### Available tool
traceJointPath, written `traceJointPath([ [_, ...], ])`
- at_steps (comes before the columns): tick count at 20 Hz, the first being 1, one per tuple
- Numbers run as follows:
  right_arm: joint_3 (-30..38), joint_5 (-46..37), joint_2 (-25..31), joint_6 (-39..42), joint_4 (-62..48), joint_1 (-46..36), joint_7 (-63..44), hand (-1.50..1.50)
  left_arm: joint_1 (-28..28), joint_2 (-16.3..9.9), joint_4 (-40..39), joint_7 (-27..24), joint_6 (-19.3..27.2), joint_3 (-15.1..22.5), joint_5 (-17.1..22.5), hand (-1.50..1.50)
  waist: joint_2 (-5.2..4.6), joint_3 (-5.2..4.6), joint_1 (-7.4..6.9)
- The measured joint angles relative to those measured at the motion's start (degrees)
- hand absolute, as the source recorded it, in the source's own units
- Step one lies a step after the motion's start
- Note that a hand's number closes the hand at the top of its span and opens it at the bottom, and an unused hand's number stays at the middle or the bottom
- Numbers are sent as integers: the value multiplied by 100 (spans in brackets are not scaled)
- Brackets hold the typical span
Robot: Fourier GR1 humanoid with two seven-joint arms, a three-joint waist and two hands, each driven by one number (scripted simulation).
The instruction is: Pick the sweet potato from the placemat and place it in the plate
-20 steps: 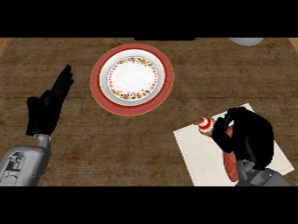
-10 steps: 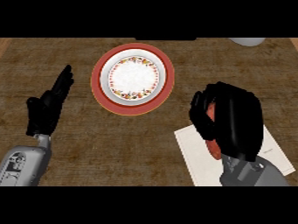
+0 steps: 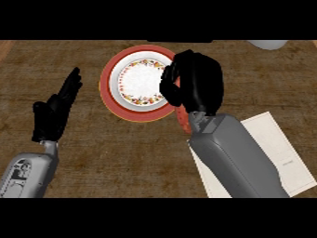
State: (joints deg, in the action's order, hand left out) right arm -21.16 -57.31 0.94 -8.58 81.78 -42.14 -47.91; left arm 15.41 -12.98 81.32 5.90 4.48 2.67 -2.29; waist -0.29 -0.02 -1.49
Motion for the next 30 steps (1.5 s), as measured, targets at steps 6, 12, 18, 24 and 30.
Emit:
traceJointPath([
  [6, -47, 787, -71, -810, -1883, -1117, 305, 150, 78, 23, -152, -113, -116, -32, -6, 0, -27, -2, -80],
  [12, -421, 1144, -88, -997, -3584, -1828, 315, 150, 266, 122, -275, -128, -84, 38, -120, 0, -61, -4, -197],
  [18, -516, 2133, -93, -1607, -4496, -1967, 435, -150, 431, 256, -363, -140, -101, 145, -181, 0, -123, -1, -407],
  [24, -590, 2994, -95, -2204, -4931, -2000, 945, -150, 545, 276, -407, -108, -169, 142, -163, 0, -154, 3, -516],
  [30, -428, 3765, -94, -3230, -4675, -1821, 1788, -150, 518, 271, -356, -58, -142, 109, -176, 0, -132, 10, -475],
])
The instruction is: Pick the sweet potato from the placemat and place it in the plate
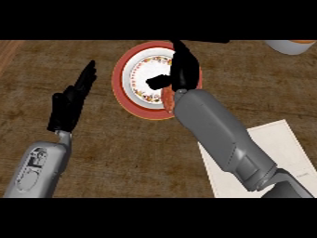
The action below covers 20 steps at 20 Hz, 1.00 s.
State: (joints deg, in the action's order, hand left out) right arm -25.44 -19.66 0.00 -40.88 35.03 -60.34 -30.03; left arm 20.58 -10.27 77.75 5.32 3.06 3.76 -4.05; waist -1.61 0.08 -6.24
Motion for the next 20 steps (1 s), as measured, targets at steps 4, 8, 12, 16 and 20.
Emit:
traceJointPath([
  [4, 229, 418, 2, -754, 172, 69, 379, -150, -79, -40, 44, 23, 15, -53, -5, 0, 43, 0, 128],
  [8, 383, 620, 24, -1211, 409, 297, 606, -150, -321, -103, 67, -61, 35, -149, -9, 0, 108, -4, 352],
  [12, 581, 750, 245, -1304, 1083, 964, 910, -150, -573, -200, 285, -13, 22, -279, 47, 0, 164, -5, 552],
  [16, 560, 689, 520, -1200, 2034, 1756, 877, -150, -594, -249, 274, 0, -38, -408, 92, 0, 181, -7, 647],
  [20, 617, 787, 979, -801, 2984, 2589, 997, -150, -596, -198, 374, 127, -29, -416, 72, 0, 183, -7, 675],
])
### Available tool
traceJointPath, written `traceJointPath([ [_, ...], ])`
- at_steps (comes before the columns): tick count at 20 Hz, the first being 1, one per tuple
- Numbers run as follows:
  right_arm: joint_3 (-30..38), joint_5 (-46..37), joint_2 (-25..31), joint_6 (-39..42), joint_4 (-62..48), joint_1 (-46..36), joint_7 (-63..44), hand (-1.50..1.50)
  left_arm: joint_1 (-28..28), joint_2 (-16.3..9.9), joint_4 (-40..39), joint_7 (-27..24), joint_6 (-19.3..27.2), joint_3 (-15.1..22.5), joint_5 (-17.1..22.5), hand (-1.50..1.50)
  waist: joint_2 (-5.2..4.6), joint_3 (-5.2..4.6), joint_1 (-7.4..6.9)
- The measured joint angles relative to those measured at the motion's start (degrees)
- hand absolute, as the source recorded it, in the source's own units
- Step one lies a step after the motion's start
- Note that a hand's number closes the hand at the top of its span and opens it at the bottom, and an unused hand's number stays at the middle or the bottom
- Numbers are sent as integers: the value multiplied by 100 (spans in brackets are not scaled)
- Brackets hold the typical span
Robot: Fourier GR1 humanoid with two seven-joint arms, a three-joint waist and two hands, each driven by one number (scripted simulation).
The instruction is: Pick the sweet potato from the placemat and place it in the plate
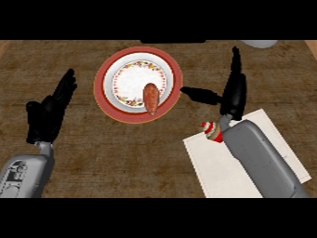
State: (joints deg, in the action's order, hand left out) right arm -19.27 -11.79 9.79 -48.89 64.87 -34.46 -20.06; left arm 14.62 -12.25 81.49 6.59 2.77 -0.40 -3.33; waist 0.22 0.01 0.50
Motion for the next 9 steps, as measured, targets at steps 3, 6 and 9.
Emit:
traceJointPath([
  [3, 159, 7, 250, 274, 479, 422, 30, -150, -90, 13, 36, -77, -42, -23, -32, 0, -7, 0, -13],
  [6, 292, -7, 339, 491, 892, 805, 123, -150, -102, 77, 181, 26, -11, 21, -133, 0, -9, -1, -26],
  [9, 553, 164, 478, 747, 1205, 1218, 412, -150, -90, 100, 197, 57, -28, -9, -166, 0, -13, 1, -29],
])
